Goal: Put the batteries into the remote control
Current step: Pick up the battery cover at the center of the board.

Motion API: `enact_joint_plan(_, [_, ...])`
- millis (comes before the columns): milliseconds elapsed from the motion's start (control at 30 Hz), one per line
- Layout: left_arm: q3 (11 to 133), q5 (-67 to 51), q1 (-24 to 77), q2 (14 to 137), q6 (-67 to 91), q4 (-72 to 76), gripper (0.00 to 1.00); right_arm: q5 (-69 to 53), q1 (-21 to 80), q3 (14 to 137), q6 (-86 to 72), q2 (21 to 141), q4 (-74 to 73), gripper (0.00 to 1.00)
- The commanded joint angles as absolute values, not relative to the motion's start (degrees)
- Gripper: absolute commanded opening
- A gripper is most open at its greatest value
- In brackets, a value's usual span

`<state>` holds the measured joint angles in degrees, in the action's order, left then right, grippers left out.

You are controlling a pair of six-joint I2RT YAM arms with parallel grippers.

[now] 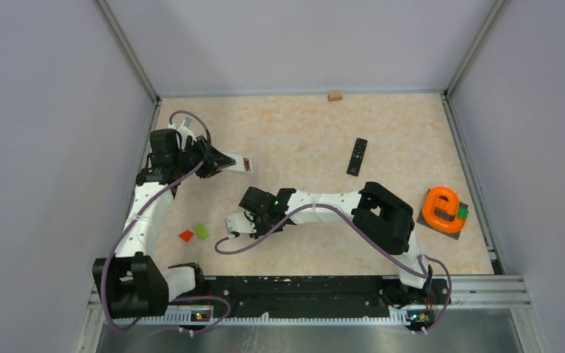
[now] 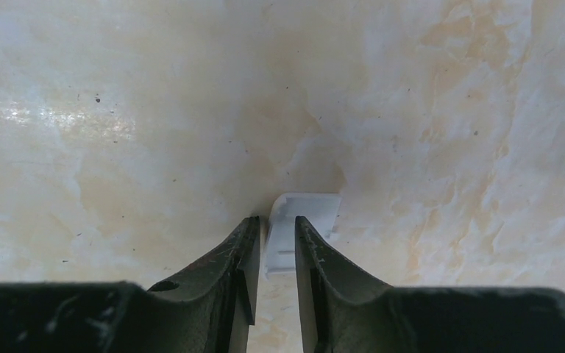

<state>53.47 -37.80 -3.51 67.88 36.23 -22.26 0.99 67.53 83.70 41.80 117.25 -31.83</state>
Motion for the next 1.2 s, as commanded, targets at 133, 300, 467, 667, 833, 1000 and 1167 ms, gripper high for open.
enact_joint_plan(133, [54.42,-39.22,-3.95,66.71,35.77,-19.07,0.0,-2.35,65.71,85.64,38.85,122.56,-39.48,0.17])
enact_joint_plan(300, [54.49,-39.45,-3.95,66.88,35.94,-19.0,0.0,-2.59,65.07,88.53,38.24,125.14,-41.43,0.0])
enact_joint_plan(467, [54.41,-39.72,-3.91,66.78,35.95,-18.98,0.0,-3.19,64.78,88.88,36.07,123.72,-40.85,0.0])
enact_joint_plan(667, [53.94,-40.59,-3.93,66.62,36.34,-18.52,0.0,-11.92,62.43,87.88,25.18,114.13,-38.15,0.0])
enact_joint_plan(833, [52.73,-41.92,-3.89,66.61,37.5,-16.36,0.0,-18.85,58.68,79.62,12.66,101.49,-28.15,0.0])
enact_joint_plan(1000, [51.93,-43.91,-3.66,66.95,38.97,-14.21,0.0,-22.99,53.75,70.36,-2.32,90.99,-14.39,0.0])
enact_joint_plan(1167, [50.07,-45.81,-1.78,66.09,41.38,-10.56,0.0,-28.73,47.17,61.1,-21.17,80.93,0.22,0.0])
